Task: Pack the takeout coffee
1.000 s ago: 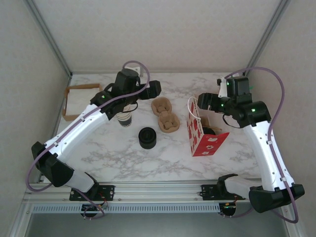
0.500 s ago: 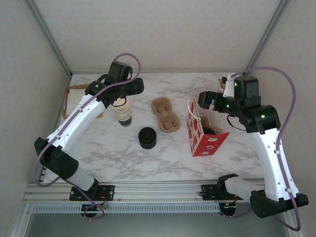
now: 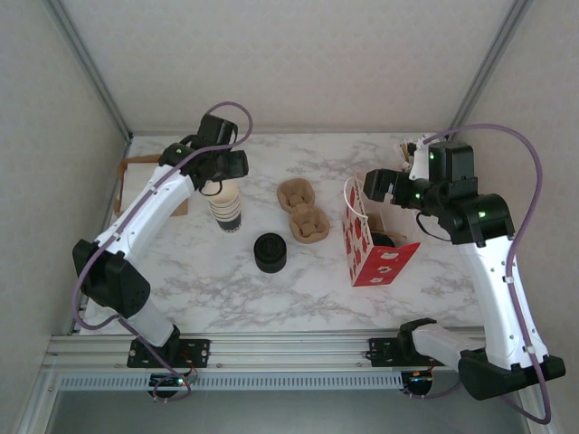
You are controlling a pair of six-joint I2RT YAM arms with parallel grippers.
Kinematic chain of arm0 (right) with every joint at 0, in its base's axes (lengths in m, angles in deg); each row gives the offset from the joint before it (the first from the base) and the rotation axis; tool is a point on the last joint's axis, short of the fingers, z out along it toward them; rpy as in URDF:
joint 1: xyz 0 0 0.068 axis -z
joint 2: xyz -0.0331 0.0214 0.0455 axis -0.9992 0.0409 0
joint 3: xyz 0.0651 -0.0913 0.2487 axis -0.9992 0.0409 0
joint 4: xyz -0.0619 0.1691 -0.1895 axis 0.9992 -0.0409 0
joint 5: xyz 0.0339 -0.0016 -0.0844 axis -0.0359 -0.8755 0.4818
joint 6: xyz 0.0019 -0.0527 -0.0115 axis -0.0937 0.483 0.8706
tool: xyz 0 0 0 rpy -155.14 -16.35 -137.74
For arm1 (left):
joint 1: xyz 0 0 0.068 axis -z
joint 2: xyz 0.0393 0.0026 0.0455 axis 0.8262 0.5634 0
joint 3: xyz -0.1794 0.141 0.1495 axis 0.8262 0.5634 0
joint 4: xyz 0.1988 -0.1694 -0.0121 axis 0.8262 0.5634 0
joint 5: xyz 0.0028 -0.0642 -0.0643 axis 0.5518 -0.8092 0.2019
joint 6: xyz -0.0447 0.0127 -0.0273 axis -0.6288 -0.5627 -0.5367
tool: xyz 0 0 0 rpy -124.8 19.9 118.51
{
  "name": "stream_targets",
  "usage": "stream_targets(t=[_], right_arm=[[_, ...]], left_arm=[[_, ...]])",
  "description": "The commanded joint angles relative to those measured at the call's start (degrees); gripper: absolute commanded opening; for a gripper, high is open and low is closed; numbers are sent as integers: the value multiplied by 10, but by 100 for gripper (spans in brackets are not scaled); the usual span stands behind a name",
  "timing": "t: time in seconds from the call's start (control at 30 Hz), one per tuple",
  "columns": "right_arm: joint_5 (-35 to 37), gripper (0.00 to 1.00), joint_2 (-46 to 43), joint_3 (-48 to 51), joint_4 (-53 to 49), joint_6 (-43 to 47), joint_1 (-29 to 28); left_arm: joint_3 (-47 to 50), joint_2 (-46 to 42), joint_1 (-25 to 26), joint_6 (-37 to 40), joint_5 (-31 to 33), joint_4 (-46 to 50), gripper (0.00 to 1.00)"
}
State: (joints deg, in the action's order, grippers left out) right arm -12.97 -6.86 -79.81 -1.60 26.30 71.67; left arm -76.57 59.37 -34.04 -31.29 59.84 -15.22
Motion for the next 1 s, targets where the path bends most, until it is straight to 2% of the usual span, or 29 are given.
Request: stream_targets(t=[0.0,0.37,0.77,0.97], right_arm=[[6,99,-9,10,-5,8,3],[5,99,-9,19,-1,12,3],[2,99,-7,21,0,9,3],[5,99,-8,22,-1,9,3]], left_arm=[[11,10,-9,11,14,18,60],[18,33,-19,16,17,19,60],[0,62,-20,29,57,49,60],[-7,77,-20,34,55,54,60]])
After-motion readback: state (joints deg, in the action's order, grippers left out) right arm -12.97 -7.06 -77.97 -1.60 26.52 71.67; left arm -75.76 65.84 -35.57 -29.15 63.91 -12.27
